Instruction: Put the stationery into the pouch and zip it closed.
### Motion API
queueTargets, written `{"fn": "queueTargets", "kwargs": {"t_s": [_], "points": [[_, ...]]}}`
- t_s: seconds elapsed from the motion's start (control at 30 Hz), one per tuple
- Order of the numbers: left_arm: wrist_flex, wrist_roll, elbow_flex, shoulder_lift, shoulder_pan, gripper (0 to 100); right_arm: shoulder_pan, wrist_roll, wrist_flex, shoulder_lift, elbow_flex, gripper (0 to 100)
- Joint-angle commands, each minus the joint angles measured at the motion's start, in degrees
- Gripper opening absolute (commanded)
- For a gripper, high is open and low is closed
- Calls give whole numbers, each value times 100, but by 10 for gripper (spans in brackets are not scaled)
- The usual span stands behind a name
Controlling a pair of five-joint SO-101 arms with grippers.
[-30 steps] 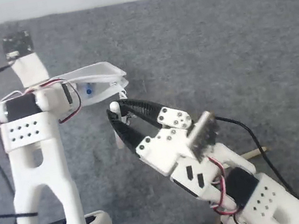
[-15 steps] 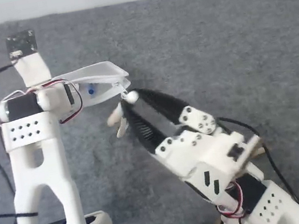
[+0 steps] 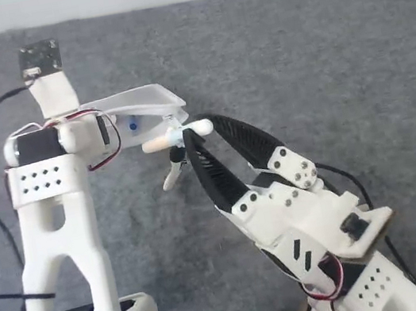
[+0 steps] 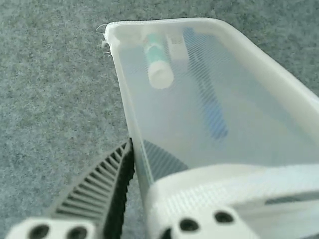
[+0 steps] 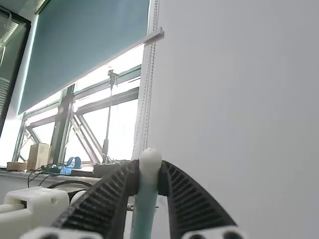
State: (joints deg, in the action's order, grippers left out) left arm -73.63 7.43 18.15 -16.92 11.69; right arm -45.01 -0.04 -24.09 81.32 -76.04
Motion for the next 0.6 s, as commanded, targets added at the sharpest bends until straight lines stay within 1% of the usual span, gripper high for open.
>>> {"fn": "queueTargets", "kwargs": {"t_s": [0.0,0.23,0.33,0.4,0.47,0.57], "points": [[-44,-62,-84,-290,-53,13,66,290,-277,-532,352,6],[-44,-62,-84,-290,-44,13,66,413,-1077,-1956,712,6],[-44,-62,-84,-290,-44,13,66,888,-1279,-2545,853,6],[-44,-62,-84,-290,-44,13,66,1160,-1666,-2914,879,6],[-44,-62,-84,-290,-44,13,66,1345,-2018,-3257,879,6],[-44,-62,-84,-290,-44,13,66,1530,-2246,-3749,897,6]]}}
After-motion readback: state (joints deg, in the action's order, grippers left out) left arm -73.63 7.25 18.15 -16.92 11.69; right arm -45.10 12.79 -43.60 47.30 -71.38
